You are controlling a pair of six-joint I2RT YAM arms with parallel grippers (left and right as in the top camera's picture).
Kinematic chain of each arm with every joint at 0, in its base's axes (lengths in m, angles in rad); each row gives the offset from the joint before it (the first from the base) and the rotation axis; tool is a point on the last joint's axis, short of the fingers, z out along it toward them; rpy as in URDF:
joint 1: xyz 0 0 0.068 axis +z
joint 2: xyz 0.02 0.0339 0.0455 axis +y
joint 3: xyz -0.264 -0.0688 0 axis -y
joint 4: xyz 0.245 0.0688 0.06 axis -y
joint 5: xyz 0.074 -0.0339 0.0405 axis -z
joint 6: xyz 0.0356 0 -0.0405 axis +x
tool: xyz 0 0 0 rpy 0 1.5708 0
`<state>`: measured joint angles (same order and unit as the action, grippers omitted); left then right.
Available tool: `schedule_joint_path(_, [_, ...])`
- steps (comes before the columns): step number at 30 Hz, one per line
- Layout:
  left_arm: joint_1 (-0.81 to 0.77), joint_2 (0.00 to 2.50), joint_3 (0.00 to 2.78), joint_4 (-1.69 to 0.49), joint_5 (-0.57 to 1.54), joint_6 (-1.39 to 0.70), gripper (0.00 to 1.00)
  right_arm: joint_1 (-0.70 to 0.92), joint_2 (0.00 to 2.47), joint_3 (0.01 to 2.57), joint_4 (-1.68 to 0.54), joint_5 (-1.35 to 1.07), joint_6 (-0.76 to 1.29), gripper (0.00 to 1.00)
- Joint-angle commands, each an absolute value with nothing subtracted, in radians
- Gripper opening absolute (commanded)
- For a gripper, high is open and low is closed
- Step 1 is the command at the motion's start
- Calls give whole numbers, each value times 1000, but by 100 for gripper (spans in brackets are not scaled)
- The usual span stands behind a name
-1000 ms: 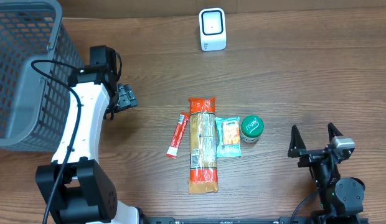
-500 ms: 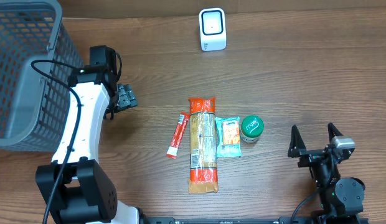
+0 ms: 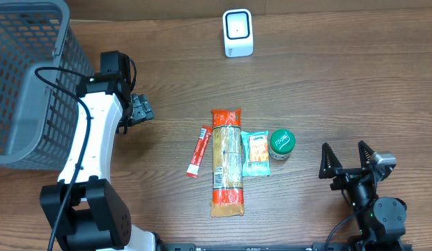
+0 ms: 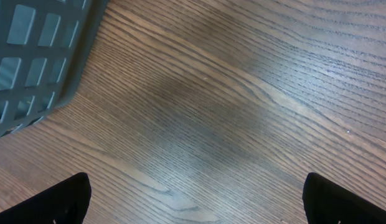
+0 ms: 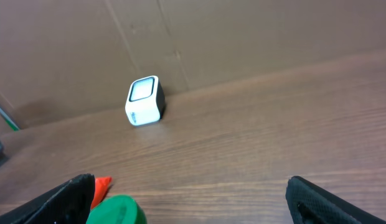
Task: Scan the item barcode
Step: 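Move the right gripper from rest over the green-lidded jar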
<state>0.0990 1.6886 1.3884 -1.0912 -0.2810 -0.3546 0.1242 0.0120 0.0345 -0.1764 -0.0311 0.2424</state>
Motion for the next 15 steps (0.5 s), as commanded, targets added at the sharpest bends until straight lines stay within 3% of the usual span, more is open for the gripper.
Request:
schedule_joint_path(1, [98,1667,1407,-1088,-287,-329,100,120,3,158,-235,-47,295,100])
schedule_joint_path(8, [98,1667,1407,-1088,-287,-329,100,120,62,483,-467,-45,292,100])
schedule_joint_path(15, [98,1667,1407,-1088,-287,-329,100,120,273,780,-716,-40,284,100])
